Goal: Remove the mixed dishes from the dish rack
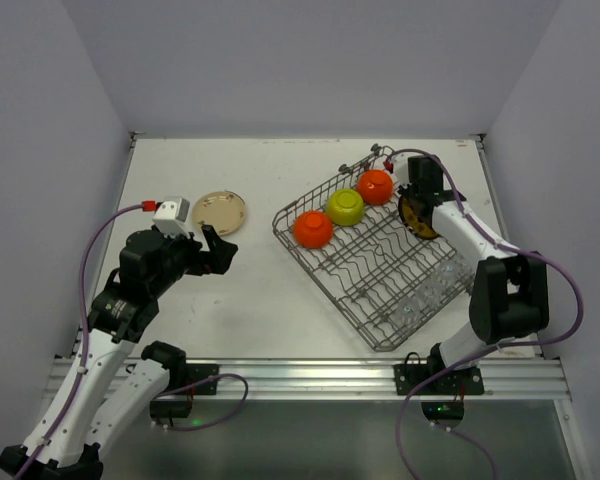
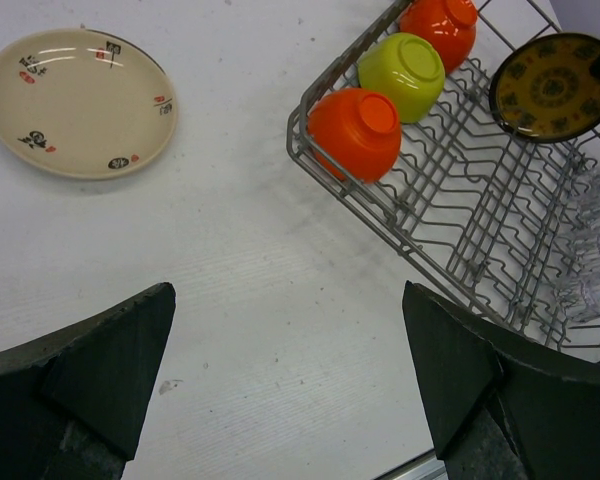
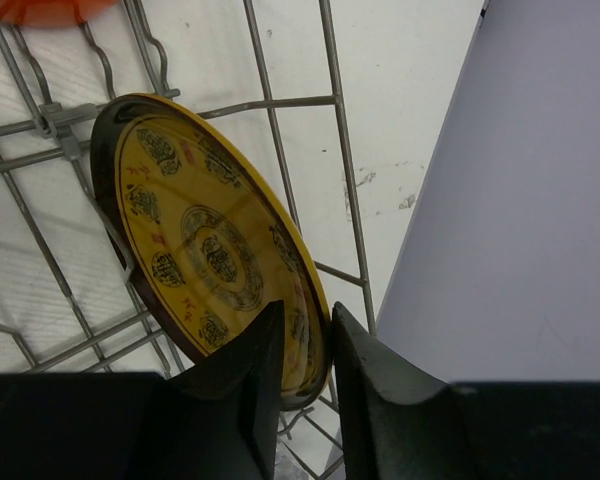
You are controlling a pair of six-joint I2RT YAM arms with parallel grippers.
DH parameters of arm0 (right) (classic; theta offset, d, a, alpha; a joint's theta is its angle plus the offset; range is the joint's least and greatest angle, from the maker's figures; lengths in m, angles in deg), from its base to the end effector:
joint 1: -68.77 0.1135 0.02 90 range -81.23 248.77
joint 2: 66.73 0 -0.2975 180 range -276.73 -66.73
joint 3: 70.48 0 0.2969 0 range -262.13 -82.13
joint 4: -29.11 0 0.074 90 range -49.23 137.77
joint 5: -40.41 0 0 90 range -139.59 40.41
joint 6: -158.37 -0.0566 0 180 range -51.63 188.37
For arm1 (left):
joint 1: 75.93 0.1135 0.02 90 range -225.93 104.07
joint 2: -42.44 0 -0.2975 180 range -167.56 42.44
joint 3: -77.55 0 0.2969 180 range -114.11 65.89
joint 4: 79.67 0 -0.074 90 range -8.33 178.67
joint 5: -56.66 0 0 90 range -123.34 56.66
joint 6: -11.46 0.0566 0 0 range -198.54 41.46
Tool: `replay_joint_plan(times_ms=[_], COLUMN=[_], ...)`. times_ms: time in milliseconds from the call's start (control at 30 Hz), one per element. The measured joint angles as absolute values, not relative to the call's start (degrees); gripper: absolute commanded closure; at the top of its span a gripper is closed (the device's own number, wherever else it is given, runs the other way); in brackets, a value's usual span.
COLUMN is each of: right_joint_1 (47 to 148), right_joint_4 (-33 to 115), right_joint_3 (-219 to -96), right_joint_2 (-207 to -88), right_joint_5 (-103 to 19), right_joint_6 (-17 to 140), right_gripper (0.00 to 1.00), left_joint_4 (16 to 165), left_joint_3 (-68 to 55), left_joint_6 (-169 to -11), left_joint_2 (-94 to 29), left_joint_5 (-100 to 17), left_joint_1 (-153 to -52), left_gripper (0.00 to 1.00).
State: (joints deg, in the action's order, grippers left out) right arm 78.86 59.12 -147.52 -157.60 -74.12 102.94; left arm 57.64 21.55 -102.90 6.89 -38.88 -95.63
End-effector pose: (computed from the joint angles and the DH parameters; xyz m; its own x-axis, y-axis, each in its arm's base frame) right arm 0.4012 0.0475 0.2531 -0.6384 -0.6379 -0.4308 -0.2754 0.7119 -0.6461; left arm 0.1646 -0.0647 0.3409 -0.4977 -0.2579 -0.8281 0.2353 0.8788 -0.4151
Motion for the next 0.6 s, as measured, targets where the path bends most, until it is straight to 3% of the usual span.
replay_joint_plan(times_ms=[100, 600], right_joint_1=[78.86, 78.99], right_joint_4=[58.44, 56.19], right_joint_3=[-147.43, -145.77], right_joint_2=[-158.22, -157.30], right_joint_5=[-74.67, -75.11], right_joint_6=[103.22, 104.95], right_gripper=[0.81, 0.89], left_joint_4=[57.67, 57.67], left_joint_3=[21.55, 21.55], left_joint_6=[-102.90, -102.92], left_joint_2=[6.89, 6.60], left_joint_5=[-38.86, -38.86], left_joint_1=[-95.63, -95.63], left_gripper=[0.00, 0.00])
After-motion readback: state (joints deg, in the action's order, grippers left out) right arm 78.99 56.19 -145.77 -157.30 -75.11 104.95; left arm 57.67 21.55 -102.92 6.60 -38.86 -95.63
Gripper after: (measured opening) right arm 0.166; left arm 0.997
